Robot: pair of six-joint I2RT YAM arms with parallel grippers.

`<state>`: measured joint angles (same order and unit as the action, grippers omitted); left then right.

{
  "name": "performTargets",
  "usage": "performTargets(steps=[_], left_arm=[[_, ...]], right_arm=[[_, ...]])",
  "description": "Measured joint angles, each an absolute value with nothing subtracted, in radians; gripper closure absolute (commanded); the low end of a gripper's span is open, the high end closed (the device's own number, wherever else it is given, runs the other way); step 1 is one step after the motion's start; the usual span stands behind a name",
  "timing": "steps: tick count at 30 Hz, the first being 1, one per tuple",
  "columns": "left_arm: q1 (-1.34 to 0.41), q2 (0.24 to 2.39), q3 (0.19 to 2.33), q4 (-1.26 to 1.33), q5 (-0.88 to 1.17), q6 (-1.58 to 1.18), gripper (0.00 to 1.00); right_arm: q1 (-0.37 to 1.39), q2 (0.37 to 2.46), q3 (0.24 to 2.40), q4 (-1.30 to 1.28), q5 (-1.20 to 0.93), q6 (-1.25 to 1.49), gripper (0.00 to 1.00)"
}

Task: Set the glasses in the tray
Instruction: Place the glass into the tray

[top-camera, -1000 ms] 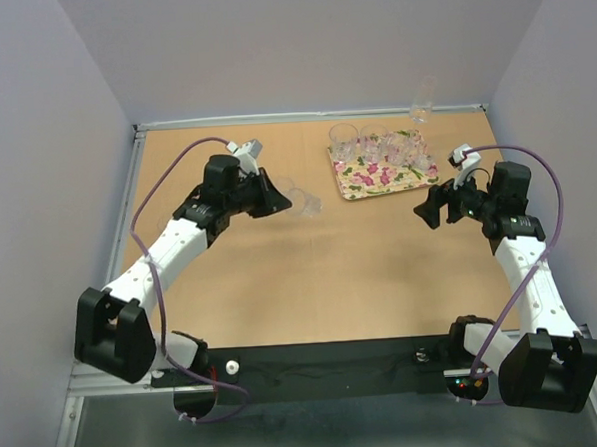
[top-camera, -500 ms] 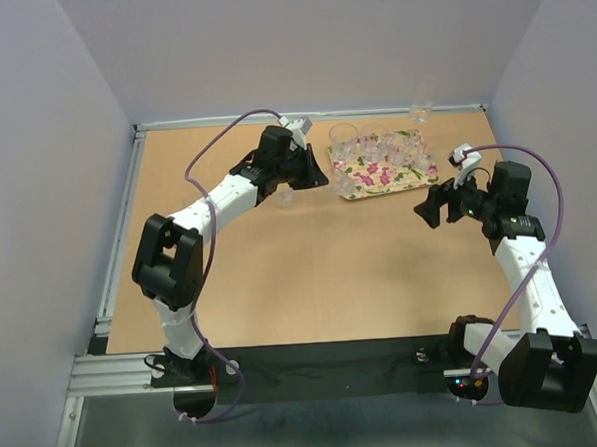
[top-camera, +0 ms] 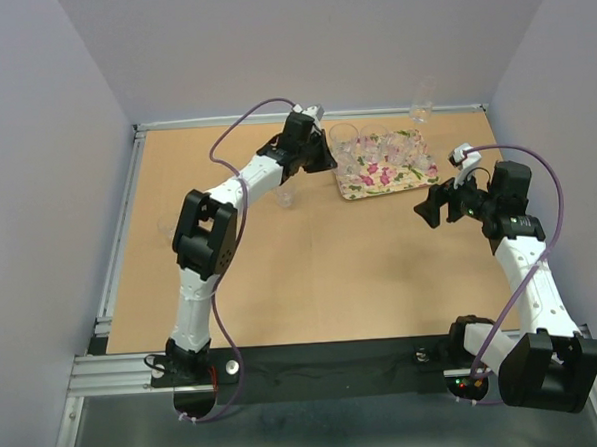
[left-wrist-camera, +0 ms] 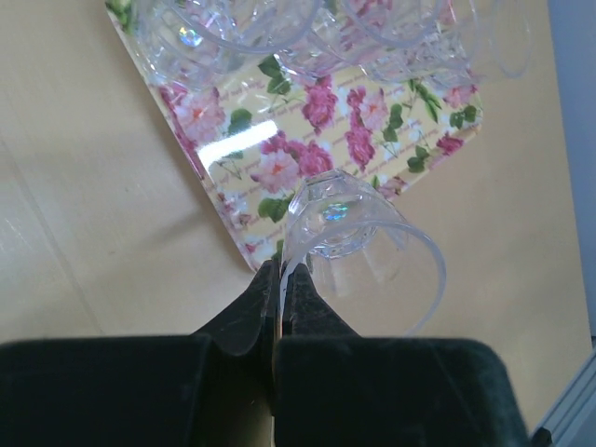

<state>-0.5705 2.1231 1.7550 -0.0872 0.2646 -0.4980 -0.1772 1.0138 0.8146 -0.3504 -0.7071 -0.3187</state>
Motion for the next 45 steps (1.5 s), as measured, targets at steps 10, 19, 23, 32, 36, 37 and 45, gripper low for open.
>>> performTargets(steps=[10, 19, 23, 32, 36, 37, 45], left_arm=[[-0.570, 2.261, 1.890, -0.138, 0.207, -0.500, 1.00], [-0.570, 2.338, 1.986, -0.173, 0.167, -0.506, 1.00], [-0.570, 2.365, 2.028, -0.192, 0.139, -0.505, 0.99], [-0.570, 2.391, 2.055, -0.216, 0.095, -0.502, 0.85], [-0.570, 2.392, 2.057, -0.223, 0.092, -0.500, 0.69], [-0.570, 2.392, 2.057, -0.224, 0.092, -0.503, 0.66], [-0.570, 2.392, 2.071, -0.223, 0.107, -0.501, 0.34]], right_arm=[[-0.177, 1.014, 0.814, -0.350, -0.707, -0.319, 0.11], [-0.177, 1.014, 0.814, -0.350, -0.707, -0.319, 0.11], [-0.177, 1.014, 0.814, -0.350, -0.707, -0.319, 0.11], [-0.177, 1.014, 0.814, -0.350, -0.707, -0.319, 0.11], [-0.177, 1.014, 0.814, -0.350, -0.707, -0.319, 0.11], [-0.177, 1.014, 0.814, -0.350, -0.707, -0.319, 0.11], [-0.177, 1.014, 0.814, -0.350, -0.707, -0.319, 0.11]])
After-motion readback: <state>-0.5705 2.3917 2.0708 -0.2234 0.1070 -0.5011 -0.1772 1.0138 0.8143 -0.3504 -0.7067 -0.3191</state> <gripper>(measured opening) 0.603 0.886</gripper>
